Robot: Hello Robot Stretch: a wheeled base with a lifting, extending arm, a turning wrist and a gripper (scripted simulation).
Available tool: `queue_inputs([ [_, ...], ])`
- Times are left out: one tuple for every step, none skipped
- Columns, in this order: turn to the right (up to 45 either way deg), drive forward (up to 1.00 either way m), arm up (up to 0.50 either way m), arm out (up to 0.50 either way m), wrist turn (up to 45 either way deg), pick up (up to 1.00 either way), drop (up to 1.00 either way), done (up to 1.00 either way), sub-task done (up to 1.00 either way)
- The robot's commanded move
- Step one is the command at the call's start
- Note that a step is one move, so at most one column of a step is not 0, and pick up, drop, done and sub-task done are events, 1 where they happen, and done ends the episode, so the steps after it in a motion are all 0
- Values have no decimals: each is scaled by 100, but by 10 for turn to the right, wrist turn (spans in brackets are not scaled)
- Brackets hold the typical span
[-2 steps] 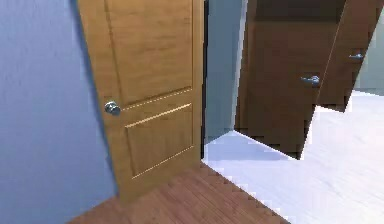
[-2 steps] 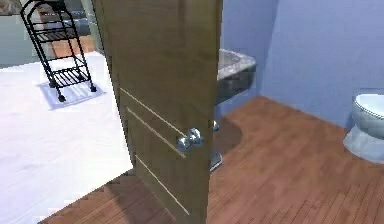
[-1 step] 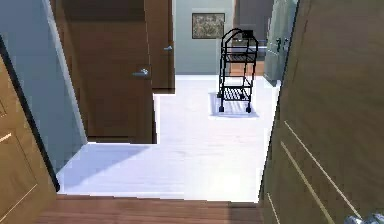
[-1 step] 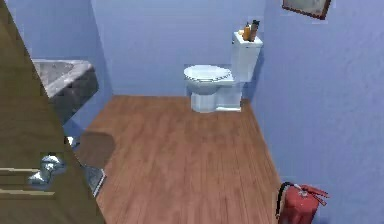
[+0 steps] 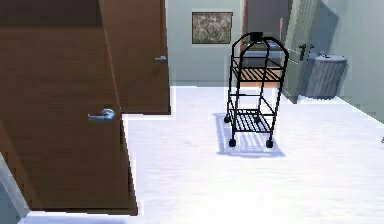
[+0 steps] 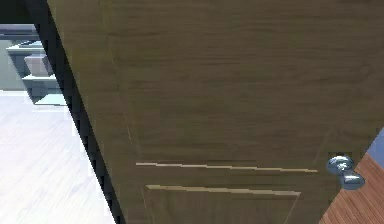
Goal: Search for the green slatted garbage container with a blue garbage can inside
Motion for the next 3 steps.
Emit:
queue_inputs([
  [30, 0, 0, 0, 0, 0, 0, 0, 0],
  [0, 65, 0, 0, 0, 0, 0, 0, 0],
  [0, 100, 0, 0, 0, 0, 0, 0, 0],
])
